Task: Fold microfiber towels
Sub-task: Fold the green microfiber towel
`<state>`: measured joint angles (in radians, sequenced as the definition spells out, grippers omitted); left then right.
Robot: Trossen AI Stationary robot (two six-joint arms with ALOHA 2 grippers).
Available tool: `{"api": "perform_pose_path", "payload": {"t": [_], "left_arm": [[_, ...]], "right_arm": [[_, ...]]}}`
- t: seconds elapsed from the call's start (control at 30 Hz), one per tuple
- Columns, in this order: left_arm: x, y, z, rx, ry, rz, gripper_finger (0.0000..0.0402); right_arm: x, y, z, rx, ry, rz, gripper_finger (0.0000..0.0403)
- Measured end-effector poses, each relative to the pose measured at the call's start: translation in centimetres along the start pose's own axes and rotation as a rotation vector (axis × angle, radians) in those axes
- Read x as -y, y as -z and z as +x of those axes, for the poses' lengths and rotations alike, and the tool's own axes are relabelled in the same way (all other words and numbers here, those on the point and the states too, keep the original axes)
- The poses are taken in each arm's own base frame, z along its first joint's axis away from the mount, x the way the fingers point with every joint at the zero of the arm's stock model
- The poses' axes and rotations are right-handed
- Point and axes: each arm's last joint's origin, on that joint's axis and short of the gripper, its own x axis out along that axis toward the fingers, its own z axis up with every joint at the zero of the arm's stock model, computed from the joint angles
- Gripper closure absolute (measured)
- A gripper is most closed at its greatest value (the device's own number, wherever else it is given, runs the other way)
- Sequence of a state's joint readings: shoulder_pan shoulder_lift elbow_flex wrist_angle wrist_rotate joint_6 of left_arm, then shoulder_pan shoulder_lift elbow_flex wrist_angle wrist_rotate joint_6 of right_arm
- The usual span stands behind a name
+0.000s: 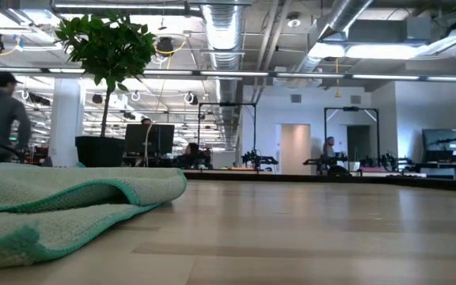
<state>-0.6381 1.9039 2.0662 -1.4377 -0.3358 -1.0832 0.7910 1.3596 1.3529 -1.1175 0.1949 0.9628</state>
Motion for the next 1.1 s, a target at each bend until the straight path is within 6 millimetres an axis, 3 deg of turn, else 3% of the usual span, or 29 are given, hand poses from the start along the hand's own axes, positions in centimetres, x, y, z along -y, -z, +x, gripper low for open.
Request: {"api": "perform_pose_path", "payload": {"t": [0.17, 0.37, 0.63, 0.87, 1.1], "left_arm": [[1.0, 2.7, 3.3, -0.155, 0.04, 0.071, 0.029], [1.6, 5.5, 7.5, -0.203, 0.082, 0.202, 0.029], [0.8, 7.0, 11.9, -0.181, 0.095, 0.277, 0.029], [-1.0, 8.5, 16.2, -0.103, 0.053, 0.262, 0.029], [-2.1, 8.4, 18.7, 0.018, 0.079, 0.23, 0.029]], "right_arm": [[1.3, -1.3, -2.0, 0.115, -0.072, -0.074, 0.0228], [2.4, -2.6, -4.0, 0.244, -0.136, -0.167, 0.0232], [3.4, -3.1, -4.5, 0.279, -0.111, -0.257, 0.0233], [3.4, -3.1, -4.5, 0.28, -0.104, -0.307, 0.0237], [3.6, -3.0, -4.4, 0.257, -0.086, -0.313, 0.0237]]}}
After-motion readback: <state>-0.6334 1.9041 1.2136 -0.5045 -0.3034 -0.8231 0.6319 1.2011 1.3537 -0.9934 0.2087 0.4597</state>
